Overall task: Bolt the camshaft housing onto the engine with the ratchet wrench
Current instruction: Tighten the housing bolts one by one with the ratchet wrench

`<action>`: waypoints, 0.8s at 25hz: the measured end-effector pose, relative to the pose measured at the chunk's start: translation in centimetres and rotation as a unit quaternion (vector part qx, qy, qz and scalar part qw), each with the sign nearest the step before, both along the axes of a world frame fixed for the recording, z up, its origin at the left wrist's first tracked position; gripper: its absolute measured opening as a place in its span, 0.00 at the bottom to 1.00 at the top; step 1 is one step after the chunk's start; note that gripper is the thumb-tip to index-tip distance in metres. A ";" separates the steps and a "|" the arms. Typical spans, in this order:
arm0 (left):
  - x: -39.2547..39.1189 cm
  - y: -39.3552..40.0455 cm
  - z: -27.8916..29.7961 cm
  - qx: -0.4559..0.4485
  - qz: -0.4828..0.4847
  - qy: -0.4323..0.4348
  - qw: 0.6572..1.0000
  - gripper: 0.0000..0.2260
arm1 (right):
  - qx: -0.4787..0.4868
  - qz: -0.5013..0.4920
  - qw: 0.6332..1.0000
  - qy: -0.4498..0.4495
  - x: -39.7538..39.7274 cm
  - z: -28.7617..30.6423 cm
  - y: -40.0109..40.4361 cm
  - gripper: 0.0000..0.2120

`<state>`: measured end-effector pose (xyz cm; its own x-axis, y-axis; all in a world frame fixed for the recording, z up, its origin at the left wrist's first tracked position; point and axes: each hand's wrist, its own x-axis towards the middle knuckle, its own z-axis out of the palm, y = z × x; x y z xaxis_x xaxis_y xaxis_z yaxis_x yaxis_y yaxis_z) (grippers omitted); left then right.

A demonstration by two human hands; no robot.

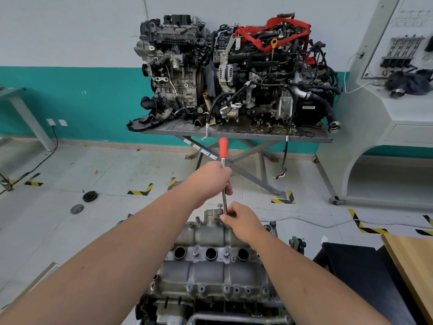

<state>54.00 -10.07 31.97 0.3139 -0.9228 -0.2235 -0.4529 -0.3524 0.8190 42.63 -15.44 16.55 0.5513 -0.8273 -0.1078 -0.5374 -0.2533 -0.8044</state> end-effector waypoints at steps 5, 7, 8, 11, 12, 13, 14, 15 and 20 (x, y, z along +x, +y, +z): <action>-0.4 -0.2 -0.7 -0.053 -0.153 -0.408 0.899 0.10 | -0.008 0.007 1.000 0.015 0.0 -0.1 -0.1 0.09; -0.1 0.4 -1.8 -0.107 -0.161 -0.517 0.834 0.12 | -0.011 0.014 1.000 0.002 0.0 0.0 0.0 0.11; 0.0 0.8 -2.6 -0.148 -0.150 -0.537 0.817 0.15 | -0.005 0.022 1.000 -0.019 -0.1 0.3 0.1 0.10; -0.1 2.0 -4.8 -0.259 -0.090 -0.411 0.870 0.20 | 0.066 0.027 0.995 -0.067 0.2 0.6 0.1 0.07; -0.2 2.3 -5.5 -0.270 -0.065 -0.326 0.903 0.21 | 0.047 0.029 0.998 -0.032 0.2 0.5 0.1 0.07; -0.3 2.5 -6.0 -0.274 -0.042 -0.228 0.933 0.23 | 0.037 0.019 0.999 -0.016 0.2 0.3 0.0 0.06; -0.7 2.8 -6.5 -0.279 -0.012 -0.116 0.953 0.23 | 0.021 0.005 1.000 -0.005 0.3 0.0 -0.1 0.10; -1.0 2.9 -6.8 -0.282 0.024 -0.004 0.959 0.22 | 0.004 -0.005 1.000 0.005 0.3 -0.1 -0.1 0.12; -2.0 1.9 -6.5 -0.241 0.157 0.345 0.894 0.18 | -0.008 -0.008 1.000 0.005 0.3 0.1 0.0 0.13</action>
<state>51.97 -8.20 25.48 0.5157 -0.8543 -0.0647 0.2773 0.0949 0.9561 42.88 -15.44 16.61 0.5377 -0.8373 -0.0993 -0.5493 -0.2585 -0.7947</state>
